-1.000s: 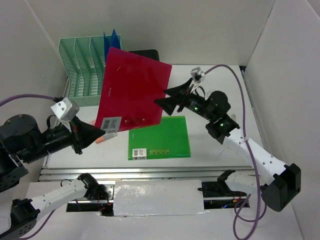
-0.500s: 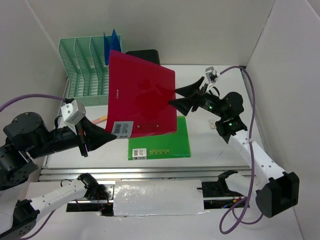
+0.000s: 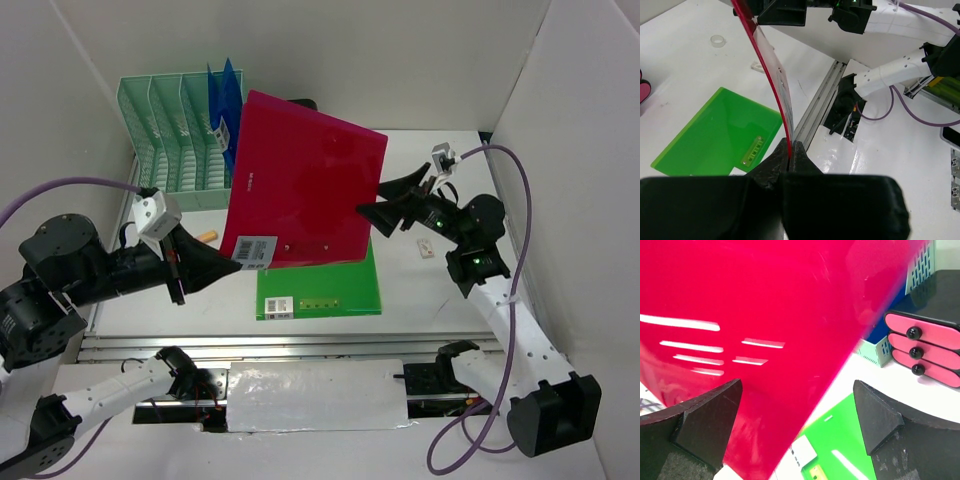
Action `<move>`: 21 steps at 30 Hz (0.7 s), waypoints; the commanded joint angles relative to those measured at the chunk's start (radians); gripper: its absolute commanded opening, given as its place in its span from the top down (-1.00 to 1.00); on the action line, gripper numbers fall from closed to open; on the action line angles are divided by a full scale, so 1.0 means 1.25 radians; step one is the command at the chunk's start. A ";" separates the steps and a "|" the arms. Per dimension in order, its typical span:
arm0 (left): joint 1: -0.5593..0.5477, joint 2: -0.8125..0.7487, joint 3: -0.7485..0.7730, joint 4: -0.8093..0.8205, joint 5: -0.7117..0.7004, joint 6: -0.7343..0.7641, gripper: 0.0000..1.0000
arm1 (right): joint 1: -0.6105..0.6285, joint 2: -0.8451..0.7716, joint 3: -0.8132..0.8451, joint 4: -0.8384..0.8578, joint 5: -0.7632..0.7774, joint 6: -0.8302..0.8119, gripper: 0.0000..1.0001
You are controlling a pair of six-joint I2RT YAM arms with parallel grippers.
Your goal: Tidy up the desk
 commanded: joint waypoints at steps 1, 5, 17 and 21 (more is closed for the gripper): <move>0.001 0.002 0.030 0.134 0.051 0.028 1.00 | -0.040 -0.012 -0.018 0.032 -0.055 0.021 -0.99; 0.001 0.004 0.017 0.160 0.078 0.028 1.00 | -0.107 0.051 -0.086 0.430 -0.260 0.257 -0.98; 0.000 -0.003 -0.020 0.208 0.115 0.022 1.00 | -0.118 0.224 -0.025 1.062 -0.388 0.739 -0.68; 0.001 0.002 -0.049 0.231 0.113 0.017 1.00 | -0.111 0.186 -0.008 1.062 -0.385 0.745 -0.36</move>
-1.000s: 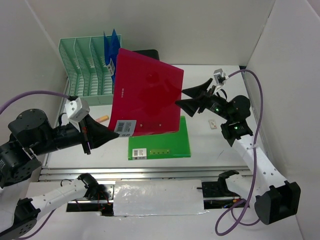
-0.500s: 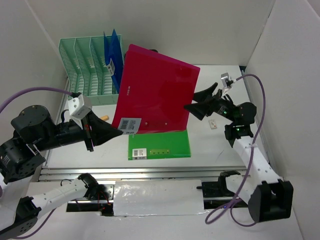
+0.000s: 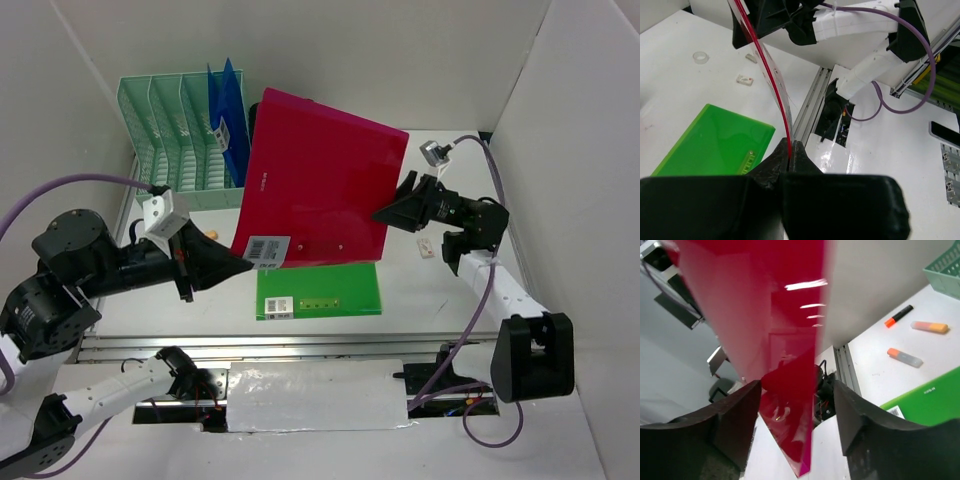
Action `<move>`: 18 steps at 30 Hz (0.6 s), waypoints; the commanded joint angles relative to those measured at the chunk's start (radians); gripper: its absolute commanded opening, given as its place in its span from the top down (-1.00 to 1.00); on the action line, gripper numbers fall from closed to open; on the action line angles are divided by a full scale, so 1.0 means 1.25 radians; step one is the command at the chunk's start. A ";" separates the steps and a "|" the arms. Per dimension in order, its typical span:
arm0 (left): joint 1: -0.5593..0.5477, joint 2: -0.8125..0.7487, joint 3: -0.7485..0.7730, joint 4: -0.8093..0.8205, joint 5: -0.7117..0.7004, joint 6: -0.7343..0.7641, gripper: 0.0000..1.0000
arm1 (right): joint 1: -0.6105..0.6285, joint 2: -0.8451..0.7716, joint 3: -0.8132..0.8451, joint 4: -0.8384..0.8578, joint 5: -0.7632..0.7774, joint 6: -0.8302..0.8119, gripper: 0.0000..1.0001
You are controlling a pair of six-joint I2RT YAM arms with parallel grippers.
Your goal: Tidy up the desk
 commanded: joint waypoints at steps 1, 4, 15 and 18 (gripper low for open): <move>0.000 -0.002 -0.014 0.146 0.035 0.014 1.00 | 0.011 -0.048 0.047 0.412 -0.018 0.041 -0.32; 0.000 0.000 -0.037 0.173 0.027 0.009 1.00 | 0.014 -0.074 0.053 0.410 -0.022 0.051 -0.08; 0.001 -0.061 -0.105 0.303 -0.304 -0.071 -0.39 | 0.011 -0.165 0.013 0.070 0.105 -0.113 1.00; 0.000 -0.123 -0.202 0.428 -0.396 -0.096 -0.99 | 0.009 -0.230 -0.001 -0.057 0.184 -0.153 1.00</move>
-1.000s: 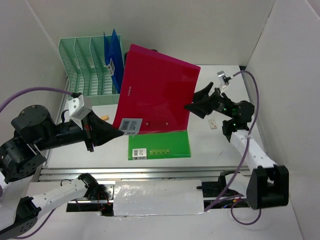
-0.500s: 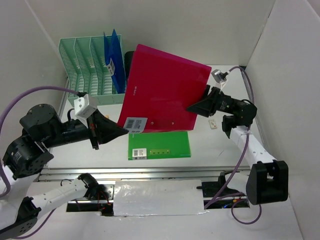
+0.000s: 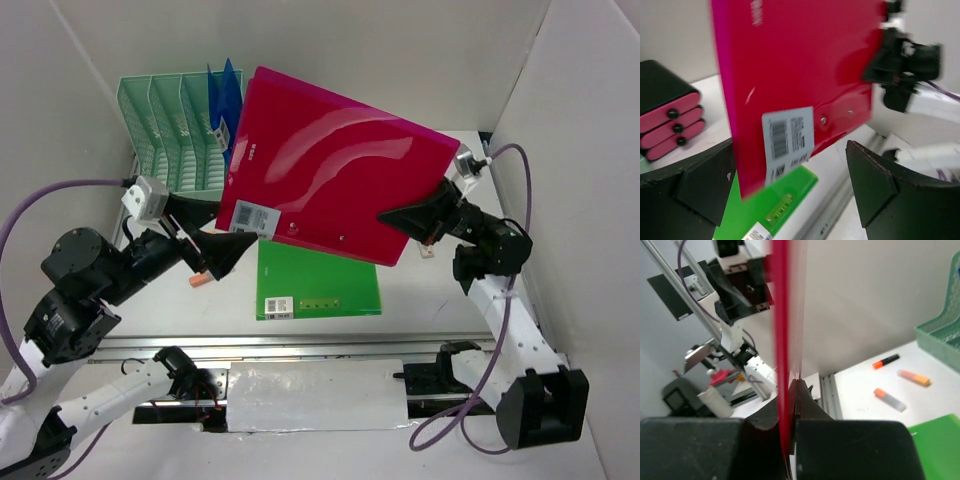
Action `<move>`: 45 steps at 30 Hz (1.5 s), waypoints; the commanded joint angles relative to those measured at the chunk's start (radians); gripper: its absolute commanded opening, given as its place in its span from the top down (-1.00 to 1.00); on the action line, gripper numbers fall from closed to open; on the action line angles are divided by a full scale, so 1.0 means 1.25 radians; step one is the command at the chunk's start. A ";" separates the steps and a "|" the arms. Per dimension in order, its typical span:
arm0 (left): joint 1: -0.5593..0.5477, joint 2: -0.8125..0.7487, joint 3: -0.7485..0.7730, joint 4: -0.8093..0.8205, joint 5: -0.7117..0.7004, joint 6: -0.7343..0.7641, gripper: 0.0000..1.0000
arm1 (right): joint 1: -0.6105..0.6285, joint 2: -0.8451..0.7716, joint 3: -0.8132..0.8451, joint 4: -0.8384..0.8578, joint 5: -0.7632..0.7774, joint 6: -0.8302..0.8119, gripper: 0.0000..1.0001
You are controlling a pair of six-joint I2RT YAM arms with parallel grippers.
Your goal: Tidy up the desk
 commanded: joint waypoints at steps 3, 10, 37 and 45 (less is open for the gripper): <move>-0.001 -0.086 -0.123 0.265 -0.194 -0.039 -0.99 | 0.005 -0.132 0.011 -0.211 0.178 -0.130 1.00; -0.002 -0.143 -0.313 0.476 -0.242 -0.114 -0.99 | 0.005 -0.195 -0.018 -0.161 0.296 -0.002 1.00; -0.001 -0.010 -0.238 0.753 -0.002 -0.275 -0.99 | 0.009 -0.146 -0.013 0.054 0.213 0.191 1.00; -0.001 0.079 -0.160 0.773 0.107 -0.318 -0.36 | 0.008 -0.147 0.007 0.039 0.180 0.179 1.00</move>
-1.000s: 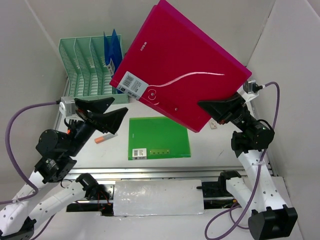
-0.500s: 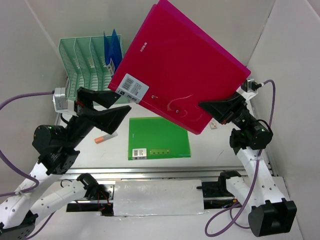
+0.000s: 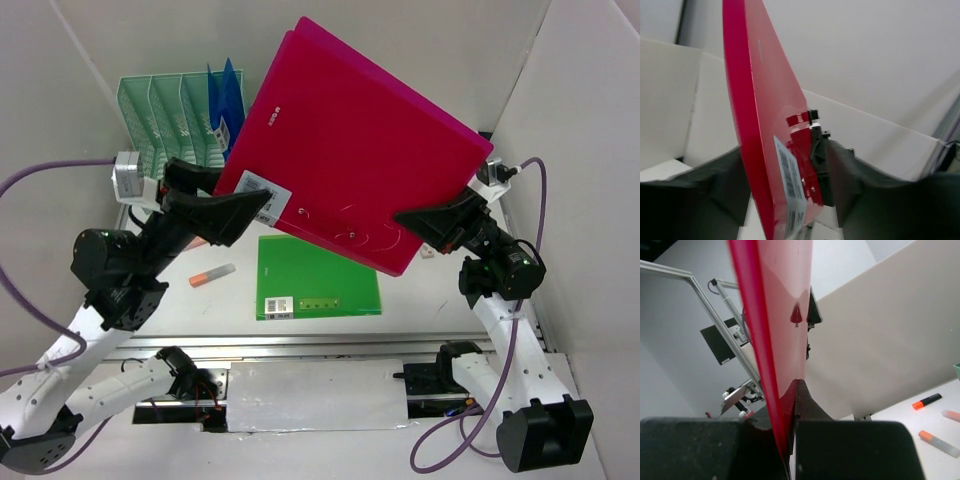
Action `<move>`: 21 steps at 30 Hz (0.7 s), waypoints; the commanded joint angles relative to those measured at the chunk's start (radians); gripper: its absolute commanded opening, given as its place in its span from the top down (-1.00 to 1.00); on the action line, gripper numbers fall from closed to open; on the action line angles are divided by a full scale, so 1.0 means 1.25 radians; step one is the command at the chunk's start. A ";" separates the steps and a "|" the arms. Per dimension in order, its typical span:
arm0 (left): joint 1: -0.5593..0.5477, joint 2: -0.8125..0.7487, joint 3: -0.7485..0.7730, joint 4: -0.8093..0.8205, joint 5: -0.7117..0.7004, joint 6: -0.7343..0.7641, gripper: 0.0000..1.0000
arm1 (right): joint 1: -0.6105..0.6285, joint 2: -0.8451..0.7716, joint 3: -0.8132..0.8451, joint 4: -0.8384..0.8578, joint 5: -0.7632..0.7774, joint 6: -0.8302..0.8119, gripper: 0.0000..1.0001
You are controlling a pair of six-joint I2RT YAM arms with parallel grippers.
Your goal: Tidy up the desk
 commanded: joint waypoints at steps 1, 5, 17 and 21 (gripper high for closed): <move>-0.002 0.015 0.031 0.053 0.054 -0.017 -0.07 | 0.004 -0.005 0.032 0.028 0.000 -0.010 1.00; -0.001 0.000 0.022 0.055 0.056 -0.016 0.55 | 0.002 -0.003 0.023 0.024 0.005 -0.017 1.00; -0.002 0.084 0.371 -0.570 -0.336 0.274 1.00 | -0.093 -0.135 -0.008 -0.677 0.178 -0.487 -1.00; -0.001 0.126 0.489 -0.722 -0.490 0.369 1.00 | -0.092 -0.177 0.073 -1.103 0.420 -0.717 -0.99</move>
